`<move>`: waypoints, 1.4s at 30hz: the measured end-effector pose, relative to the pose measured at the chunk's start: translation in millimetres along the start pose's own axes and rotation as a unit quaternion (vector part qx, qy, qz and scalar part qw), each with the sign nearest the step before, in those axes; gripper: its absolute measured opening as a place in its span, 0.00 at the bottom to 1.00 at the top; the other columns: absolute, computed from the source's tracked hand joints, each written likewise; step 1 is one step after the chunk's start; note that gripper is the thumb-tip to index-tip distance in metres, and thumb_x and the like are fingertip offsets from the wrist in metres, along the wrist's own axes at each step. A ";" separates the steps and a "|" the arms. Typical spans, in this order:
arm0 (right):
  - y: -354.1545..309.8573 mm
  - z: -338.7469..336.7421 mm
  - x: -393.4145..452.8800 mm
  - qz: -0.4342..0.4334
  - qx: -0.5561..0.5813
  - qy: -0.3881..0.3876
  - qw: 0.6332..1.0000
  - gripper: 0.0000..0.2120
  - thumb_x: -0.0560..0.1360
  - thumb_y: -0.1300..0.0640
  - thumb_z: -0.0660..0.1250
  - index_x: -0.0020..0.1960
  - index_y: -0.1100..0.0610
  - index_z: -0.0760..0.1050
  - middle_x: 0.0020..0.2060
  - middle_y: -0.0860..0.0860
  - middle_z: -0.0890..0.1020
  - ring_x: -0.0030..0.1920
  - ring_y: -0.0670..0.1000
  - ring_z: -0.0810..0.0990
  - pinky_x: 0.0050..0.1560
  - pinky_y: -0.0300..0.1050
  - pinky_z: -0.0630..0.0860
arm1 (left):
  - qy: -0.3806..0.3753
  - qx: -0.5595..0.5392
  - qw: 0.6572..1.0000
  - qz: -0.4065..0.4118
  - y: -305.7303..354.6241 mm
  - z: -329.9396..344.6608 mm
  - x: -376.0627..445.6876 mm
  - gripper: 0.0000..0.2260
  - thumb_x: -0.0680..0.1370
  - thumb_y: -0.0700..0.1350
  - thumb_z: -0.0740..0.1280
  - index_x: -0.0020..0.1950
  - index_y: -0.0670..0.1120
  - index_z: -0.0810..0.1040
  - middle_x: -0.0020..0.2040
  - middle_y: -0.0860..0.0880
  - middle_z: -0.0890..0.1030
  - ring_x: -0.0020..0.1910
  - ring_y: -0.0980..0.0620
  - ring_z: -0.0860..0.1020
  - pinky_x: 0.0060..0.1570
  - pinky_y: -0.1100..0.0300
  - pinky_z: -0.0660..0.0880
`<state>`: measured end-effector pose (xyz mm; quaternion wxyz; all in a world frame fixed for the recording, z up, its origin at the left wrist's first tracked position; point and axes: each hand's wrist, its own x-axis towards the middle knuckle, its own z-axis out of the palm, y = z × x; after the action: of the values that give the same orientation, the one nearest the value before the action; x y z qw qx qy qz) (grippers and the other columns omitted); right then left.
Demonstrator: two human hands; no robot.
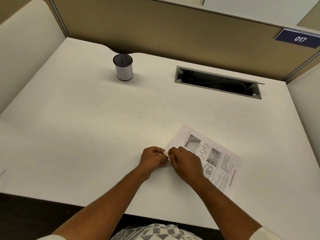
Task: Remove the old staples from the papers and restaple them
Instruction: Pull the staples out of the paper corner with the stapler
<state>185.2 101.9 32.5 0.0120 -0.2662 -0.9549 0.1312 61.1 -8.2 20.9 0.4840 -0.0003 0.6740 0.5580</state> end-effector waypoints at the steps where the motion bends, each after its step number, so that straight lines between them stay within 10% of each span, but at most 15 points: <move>1: -1.0 -0.5 0.7 -0.008 -0.016 0.000 1.000 0.08 0.83 0.48 0.57 0.55 0.45 0.75 0.43 0.48 0.79 0.41 0.53 0.80 0.36 0.49 0.77 | 0.001 0.003 1.000 0.003 0.5 0.1 0.7 0.12 0.70 0.30 0.75 0.51 0.39 0.82 0.43 0.39 0.87 0.40 0.44 0.86 0.45 0.53 0.85; 22: -9.2 8.7 0.7 0.125 0.267 0.019 0.955 0.06 0.80 0.54 0.65 0.48 0.43 0.74 0.38 0.44 0.81 0.37 0.44 0.77 0.37 0.45 0.73 | -0.024 -0.065 0.996 -0.063 2.9 3.3 -0.3 0.07 0.75 0.31 0.74 0.52 0.37 0.82 0.44 0.39 0.86 0.41 0.45 0.86 0.48 0.52 0.86; 42: 5.4 2.7 47.2 0.148 0.261 -0.034 0.953 0.03 0.80 0.49 0.66 0.49 0.45 0.77 0.44 0.43 0.84 0.45 0.47 0.81 0.48 0.50 0.80 | 0.060 0.165 0.984 0.004 16.9 -2.6 7.9 0.04 0.71 0.34 0.74 0.44 0.37 0.84 0.41 0.38 0.86 0.36 0.41 0.87 0.36 0.51 0.86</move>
<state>147.2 129.8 26.3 0.0294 -0.3872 -0.8371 0.3852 46.0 0.5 28.3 0.4338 0.0487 0.7850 0.4397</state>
